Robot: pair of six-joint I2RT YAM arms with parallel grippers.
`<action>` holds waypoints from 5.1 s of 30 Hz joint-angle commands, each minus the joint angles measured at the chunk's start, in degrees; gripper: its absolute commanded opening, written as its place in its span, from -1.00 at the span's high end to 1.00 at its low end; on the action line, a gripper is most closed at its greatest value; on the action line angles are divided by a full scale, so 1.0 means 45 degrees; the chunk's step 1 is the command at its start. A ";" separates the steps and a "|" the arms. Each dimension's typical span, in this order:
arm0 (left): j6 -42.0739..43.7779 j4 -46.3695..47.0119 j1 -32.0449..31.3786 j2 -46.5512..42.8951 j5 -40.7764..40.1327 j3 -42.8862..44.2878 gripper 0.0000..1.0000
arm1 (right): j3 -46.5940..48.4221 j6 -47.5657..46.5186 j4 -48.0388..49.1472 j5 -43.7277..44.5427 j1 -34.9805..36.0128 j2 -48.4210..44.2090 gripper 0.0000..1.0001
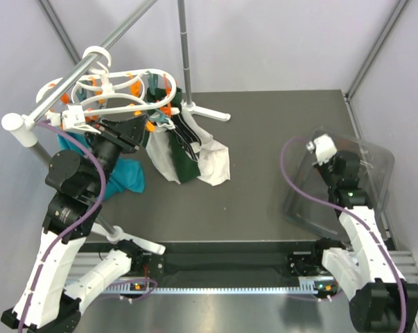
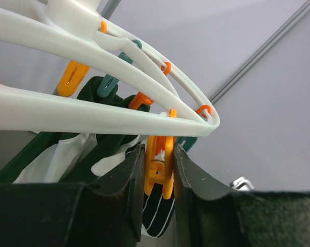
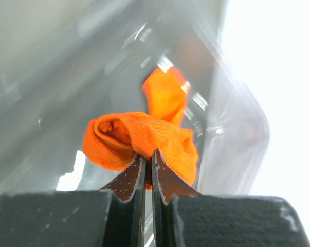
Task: Clip the socks to the hanger
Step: Pick up the sock from the bin, then clamp the sock onto the hanger.
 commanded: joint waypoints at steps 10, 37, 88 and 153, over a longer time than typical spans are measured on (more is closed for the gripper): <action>-0.0338 -0.2121 -0.0145 0.0131 0.1138 0.0179 1.00 | 0.8107 1.2308 -0.6177 -0.0655 0.6607 0.1314 1.00; -0.0260 -0.2590 -0.0145 -0.0865 0.1294 0.0238 1.00 | 1.9573 1.7506 -0.5221 -0.1243 1.5755 1.1118 1.00; -0.0064 -0.2923 -0.0145 -0.0748 0.1743 0.0199 1.00 | 2.0432 1.7958 -0.4281 -0.2044 1.4464 1.1077 1.00; 0.0893 -0.4115 -0.0145 0.0951 -0.4348 0.3421 -0.26 | 1.7072 1.1923 0.1892 0.0396 1.2101 0.9985 0.60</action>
